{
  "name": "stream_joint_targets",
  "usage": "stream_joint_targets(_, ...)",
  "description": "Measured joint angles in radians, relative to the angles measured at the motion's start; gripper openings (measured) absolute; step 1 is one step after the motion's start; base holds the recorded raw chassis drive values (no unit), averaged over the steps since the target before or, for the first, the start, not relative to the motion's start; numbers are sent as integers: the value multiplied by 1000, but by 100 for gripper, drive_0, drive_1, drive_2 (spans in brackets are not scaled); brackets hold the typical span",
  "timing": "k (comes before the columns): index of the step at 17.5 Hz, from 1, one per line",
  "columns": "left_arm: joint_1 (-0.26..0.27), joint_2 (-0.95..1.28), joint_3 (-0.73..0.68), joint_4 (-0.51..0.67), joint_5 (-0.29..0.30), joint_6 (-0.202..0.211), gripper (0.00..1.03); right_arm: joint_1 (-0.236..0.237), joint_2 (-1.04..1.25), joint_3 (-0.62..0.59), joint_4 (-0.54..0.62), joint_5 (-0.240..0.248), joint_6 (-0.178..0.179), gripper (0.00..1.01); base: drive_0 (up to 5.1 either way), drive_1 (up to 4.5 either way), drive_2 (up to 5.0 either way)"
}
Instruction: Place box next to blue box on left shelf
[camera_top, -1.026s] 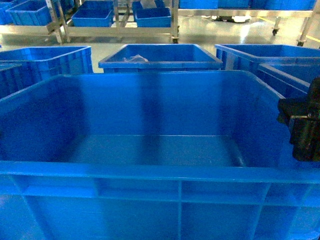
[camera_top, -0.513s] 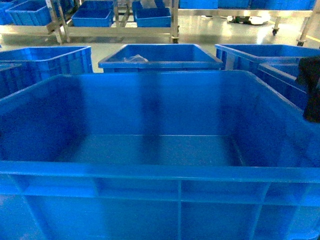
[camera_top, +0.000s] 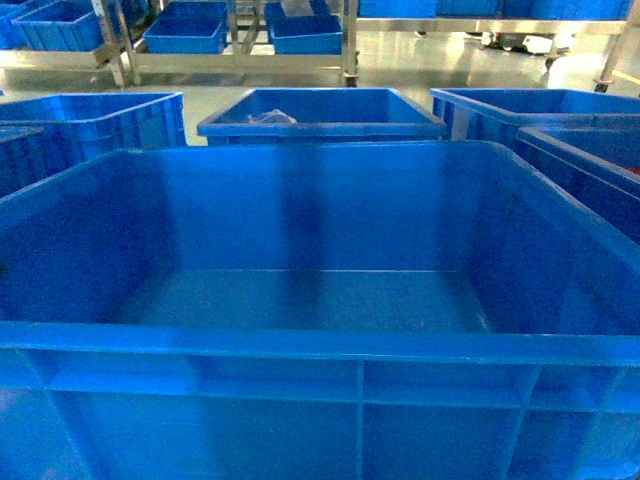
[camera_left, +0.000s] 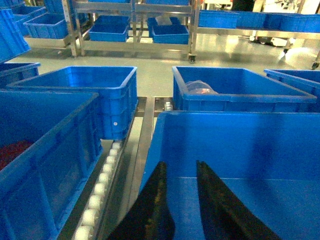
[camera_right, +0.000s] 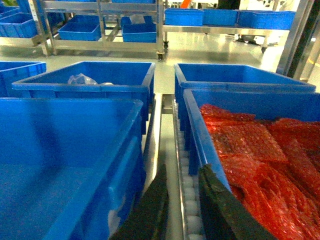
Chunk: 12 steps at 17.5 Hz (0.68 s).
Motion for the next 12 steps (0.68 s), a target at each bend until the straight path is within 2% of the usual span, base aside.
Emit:
stream_joint_targets(1, 0, -36, -25, -11, 0, 0, 9, -31, -51, -26, -32, -24, -1, 9, 0, 0, 0)
stream_joint_targets(2, 0, -71, -50, -30, 0, 0, 3, -56, -100, -45, -62, -45, -4, 1, 0, 0, 0)
stream_joint_targets(4, 0, -142, -85, -64, 0, 0, 3, -93, -196, -75, -119, -92, -5, 2, 0, 0, 0)
stream_joint_targets(5, 0, -180, -99, -86, 0, 0, 3, -111, -200, -107, -72, -104, -4, 2, 0, 0, 0)
stream_joint_targets(7, 0, -245, -122, -132, 0, 0, 3, -143, -276, -124, -161, -144, -5, 2, 0, 0, 0)
stream_joint_targets(8, 0, -280, -131, -157, 0, 0, 3, -209, -337, -125, -204, -215, -6, 2, 0, 0, 0)
stream_joint_targets(9, 0, -310, -138, -178, -1, 0, 3, -240, -387, -125, -241, -216, -5, 2, 0, 0, 0)
stream_joint_targets(11, 0, -331, -166, -143, 0, 1, 3, -230, -440, -125, -303, -227, -6, 2, 0, 0, 0)
stream_joint_targets(12, 0, -348, -166, -173, -1, 0, 3, -231, -468, -125, -329, -229, -6, 2, 0, 0, 0)
